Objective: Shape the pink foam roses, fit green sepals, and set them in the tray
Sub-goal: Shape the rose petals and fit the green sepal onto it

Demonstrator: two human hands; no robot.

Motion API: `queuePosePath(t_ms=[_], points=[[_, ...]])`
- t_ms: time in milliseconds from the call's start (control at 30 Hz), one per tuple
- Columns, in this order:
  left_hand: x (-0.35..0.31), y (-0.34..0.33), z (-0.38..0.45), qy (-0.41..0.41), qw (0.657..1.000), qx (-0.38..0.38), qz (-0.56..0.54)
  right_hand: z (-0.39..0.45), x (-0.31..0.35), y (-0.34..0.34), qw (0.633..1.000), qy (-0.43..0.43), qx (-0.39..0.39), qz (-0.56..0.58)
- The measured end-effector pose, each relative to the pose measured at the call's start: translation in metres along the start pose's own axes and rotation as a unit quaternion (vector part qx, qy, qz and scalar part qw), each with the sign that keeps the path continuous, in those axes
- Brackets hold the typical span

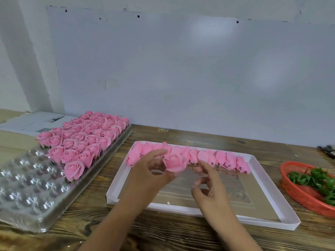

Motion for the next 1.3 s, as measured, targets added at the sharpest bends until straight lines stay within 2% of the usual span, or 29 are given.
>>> queuePosePath(t_ms=[167,333,433,600,700,800,933,1167,1300], points=[[-0.029,0.069,0.01,-0.002,0.998,-0.059,-0.022,0.002,0.001,0.002,0.999,-0.015,-0.04,0.02],[-0.018,0.178,0.021,0.012,0.987,-0.14,0.08,0.004,0.005,0.003,0.998,-0.022,-0.052,0.029],[0.015,0.249,0.025,0.029,0.972,-0.17,0.158,0.003,0.007,0.003,0.999,-0.016,-0.049,0.011],[0.126,0.345,0.038,0.092,0.962,-0.149,0.211,0.001,0.011,0.003,0.999,-0.015,-0.046,-0.005],[0.165,0.355,0.04,0.123,0.953,-0.122,0.249,0.001,0.012,0.004,0.999,-0.013,-0.041,-0.014],[0.175,0.35,0.041,0.132,0.945,-0.101,0.281,0.0,0.013,0.005,0.999,-0.014,-0.041,-0.019],[0.156,0.33,0.041,0.116,0.933,-0.107,0.324,0.001,0.013,0.006,0.999,-0.012,-0.045,-0.023],[0.136,0.315,0.039,0.109,0.933,-0.102,0.326,0.001,0.013,0.005,0.999,-0.01,-0.046,-0.027],[0.141,0.324,0.046,0.114,0.937,-0.061,0.325,0.001,0.013,0.005,0.999,-0.009,-0.046,-0.025]])
Point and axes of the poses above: each hand's wrist, its own z-axis towards the middle knuckle, its own y-axis out of the back of the hand, x = y × z, the point moved 1 cm from there along z, towards the middle knuckle, and after that the axes turned 5 degrees about -x, right-handed, at the moved point
